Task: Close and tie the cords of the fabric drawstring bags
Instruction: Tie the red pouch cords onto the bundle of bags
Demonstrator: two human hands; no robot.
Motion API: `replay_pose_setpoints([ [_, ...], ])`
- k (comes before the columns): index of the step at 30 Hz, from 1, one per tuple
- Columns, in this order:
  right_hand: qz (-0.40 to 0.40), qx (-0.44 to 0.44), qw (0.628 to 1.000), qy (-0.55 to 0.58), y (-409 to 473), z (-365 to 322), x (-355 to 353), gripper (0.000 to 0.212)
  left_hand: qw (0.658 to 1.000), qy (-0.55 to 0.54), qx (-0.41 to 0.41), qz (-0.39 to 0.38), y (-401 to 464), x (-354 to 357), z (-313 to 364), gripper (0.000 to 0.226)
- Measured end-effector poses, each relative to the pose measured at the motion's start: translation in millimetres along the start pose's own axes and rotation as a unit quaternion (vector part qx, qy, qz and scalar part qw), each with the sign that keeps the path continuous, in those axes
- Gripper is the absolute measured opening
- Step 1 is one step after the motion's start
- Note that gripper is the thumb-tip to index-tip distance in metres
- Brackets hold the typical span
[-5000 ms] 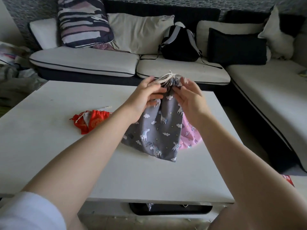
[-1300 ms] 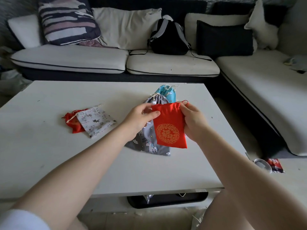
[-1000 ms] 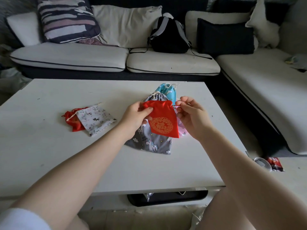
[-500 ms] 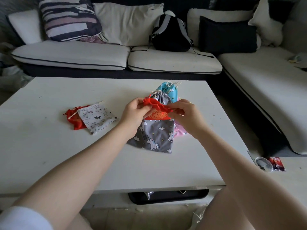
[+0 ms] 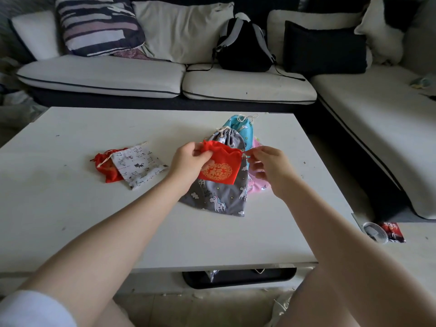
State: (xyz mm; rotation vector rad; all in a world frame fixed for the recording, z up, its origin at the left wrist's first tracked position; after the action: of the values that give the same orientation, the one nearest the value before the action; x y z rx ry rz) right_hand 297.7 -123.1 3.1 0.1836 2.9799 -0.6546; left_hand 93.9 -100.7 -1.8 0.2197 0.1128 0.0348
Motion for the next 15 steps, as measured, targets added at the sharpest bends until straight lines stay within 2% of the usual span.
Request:
replay_pose_setpoints([
  [1, -0.032, 0.036, 0.996, 0.074, 0, 5, 3, 0.027, 0.996, 0.076, 0.016, -0.036, 1, 0, 1, 0.016],
  [3, -0.069, 0.085, 0.976, 0.186, 0, 9, 6, 0.028, 0.967, 0.224, 0.051, -0.115, 2, 3, 5, 0.018],
  [6, -0.086, 0.101, 0.962, 0.24, 2, 10, 7, 0.032, 0.906, 0.366, 0.106, -0.184, 1, 7, 15, 0.018],
  [9, -0.103, 0.111, 0.942, 0.298, 6, 10, 10, 0.033, 0.886, 0.394, 0.124, -0.21, 1, 10, 19, 0.022],
  [13, -0.102, 0.105, 0.896, 0.42, 12, 11, 8, 0.032, 0.901, 0.372, 0.13, -0.183, 3, 5, 22, 0.031],
  [15, -0.069, 0.106, 0.87, 0.477, 18, 16, -9, 0.033, 0.916, 0.355, 0.115, -0.147, 5, -11, 21, 0.036],
])
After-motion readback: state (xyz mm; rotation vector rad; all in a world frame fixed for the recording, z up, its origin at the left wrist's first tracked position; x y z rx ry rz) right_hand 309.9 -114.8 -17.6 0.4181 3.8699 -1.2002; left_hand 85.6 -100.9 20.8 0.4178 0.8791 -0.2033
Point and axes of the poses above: each hand's wrist, its own y-axis towards the middle knuckle, its own x-axis out of the palm, z = x × y, the point moved 9 cm from there along y, towards the middle knuckle, and after that the axes turned 14 degrees about x, right-handed, at the moved point
